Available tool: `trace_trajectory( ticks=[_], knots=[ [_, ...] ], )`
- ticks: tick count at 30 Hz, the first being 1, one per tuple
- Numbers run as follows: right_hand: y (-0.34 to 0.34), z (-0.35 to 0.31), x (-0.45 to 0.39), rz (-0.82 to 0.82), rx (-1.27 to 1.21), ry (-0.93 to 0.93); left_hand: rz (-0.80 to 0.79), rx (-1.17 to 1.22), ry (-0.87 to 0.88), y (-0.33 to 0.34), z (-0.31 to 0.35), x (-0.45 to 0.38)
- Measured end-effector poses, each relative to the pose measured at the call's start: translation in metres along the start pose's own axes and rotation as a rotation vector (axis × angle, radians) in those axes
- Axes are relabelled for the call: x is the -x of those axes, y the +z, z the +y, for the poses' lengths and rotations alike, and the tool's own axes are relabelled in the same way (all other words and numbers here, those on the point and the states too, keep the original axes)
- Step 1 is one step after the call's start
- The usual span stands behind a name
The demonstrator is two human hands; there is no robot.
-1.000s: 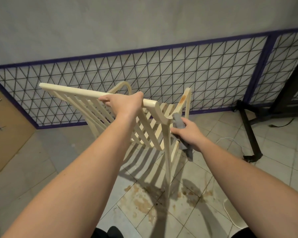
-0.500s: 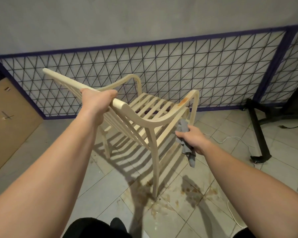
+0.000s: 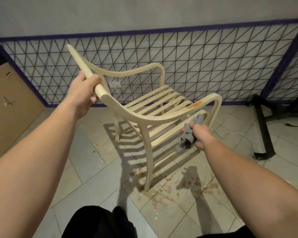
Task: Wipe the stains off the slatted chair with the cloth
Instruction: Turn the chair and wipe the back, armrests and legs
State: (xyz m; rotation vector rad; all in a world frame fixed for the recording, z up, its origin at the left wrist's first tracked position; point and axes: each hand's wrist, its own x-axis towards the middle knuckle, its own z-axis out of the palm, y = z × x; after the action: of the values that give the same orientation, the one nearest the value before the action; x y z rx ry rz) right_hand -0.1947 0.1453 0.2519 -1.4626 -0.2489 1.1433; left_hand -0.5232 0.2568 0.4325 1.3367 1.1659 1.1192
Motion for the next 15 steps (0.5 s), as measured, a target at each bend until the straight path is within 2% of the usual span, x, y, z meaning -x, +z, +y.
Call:
trace_trajectory(
  ticks=[4,6,9,12,15],
  knots=[
    [0.01,0.008,-0.003,-0.008,-0.26,0.09,0.171,0.288,0.009,0.022,-0.049,0.033],
    [0.016,0.009,-0.008,-0.03,-0.313,0.107,0.142,0.114,-0.006,0.042,-0.09,0.057],
    [0.026,0.006,-0.016,-0.073,-0.29,0.138,-0.031,-0.241,-0.046,0.064,-0.133,0.08],
    [0.028,0.004,-0.021,-0.132,-0.35,0.139,-0.08,-0.253,-0.087,0.082,-0.144,0.079],
    [0.024,0.008,-0.028,-0.148,-0.437,0.123,-0.045,-0.31,-0.095,0.093,-0.15,0.075]
  ],
)
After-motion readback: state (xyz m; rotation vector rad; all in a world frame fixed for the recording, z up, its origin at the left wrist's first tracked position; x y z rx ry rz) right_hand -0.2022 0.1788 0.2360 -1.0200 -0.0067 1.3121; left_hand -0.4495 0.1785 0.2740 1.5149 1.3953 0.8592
